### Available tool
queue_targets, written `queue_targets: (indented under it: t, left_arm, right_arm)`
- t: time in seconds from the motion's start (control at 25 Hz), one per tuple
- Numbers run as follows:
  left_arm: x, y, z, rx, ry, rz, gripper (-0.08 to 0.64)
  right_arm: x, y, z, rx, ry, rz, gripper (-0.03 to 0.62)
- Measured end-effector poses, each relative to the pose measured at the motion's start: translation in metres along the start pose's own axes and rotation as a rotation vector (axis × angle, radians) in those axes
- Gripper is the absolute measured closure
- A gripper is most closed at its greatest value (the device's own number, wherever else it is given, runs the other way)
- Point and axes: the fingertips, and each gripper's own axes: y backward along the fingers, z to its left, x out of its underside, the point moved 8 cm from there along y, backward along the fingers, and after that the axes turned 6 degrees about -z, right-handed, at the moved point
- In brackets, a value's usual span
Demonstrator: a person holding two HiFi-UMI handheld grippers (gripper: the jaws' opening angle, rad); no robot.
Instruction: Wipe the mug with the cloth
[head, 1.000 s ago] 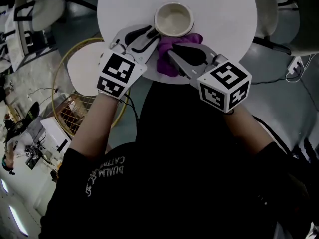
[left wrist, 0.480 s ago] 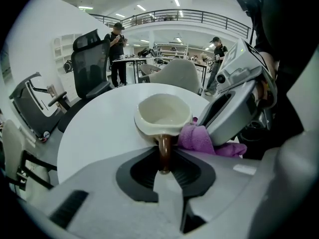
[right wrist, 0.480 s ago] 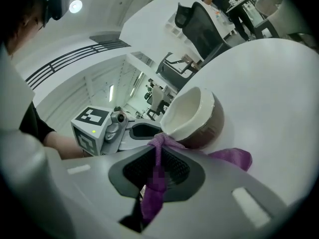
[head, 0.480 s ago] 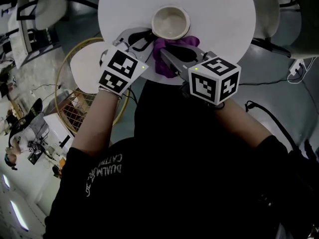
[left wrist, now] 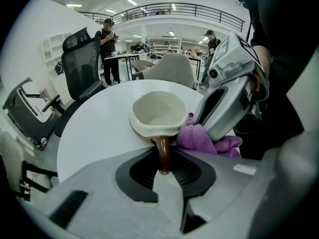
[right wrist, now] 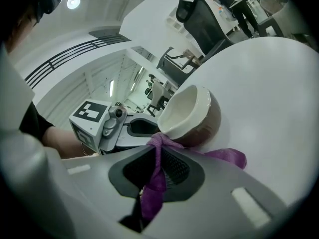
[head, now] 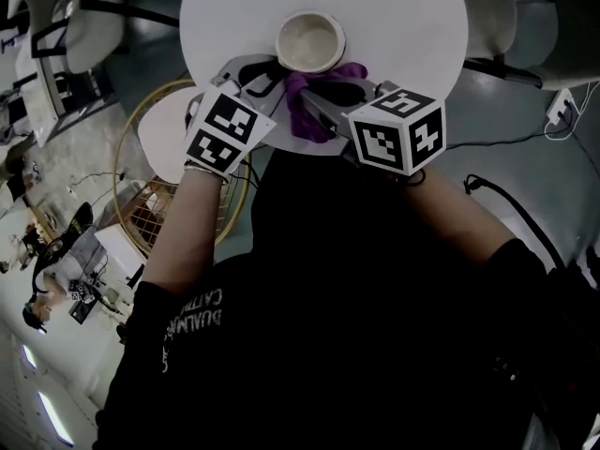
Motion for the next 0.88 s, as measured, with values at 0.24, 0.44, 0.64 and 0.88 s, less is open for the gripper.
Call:
queue_targets:
  t: [0.24, 0.44, 0.64, 0.88]
  left_arm:
    - [0.003, 0.002, -0.004, -0.002, 0.022, -0.019, 0.502]
    - [0.003, 0.003, -0.006, 0.000, 0.024, -0.017, 0.500]
    - [0.003, 0.003, -0.008, -0.001, 0.019, -0.004, 0.499]
    - [0.003, 0.002, -0.009, -0.005, 0.008, 0.002, 0.499]
  right_arm:
    - [0.000, 0.005, 0.000, 0.023, -0.012, -0.008, 0.549]
    - [-0.001, 0.014, -0.003, 0.040, -0.032, -0.023, 0.549]
    - [-0.002, 0.022, -0.006, 0.061, -0.039, -0.045, 0.548]
    - [-0.006, 0.035, -0.015, 0.086, -0.042, -0.073, 0.549]
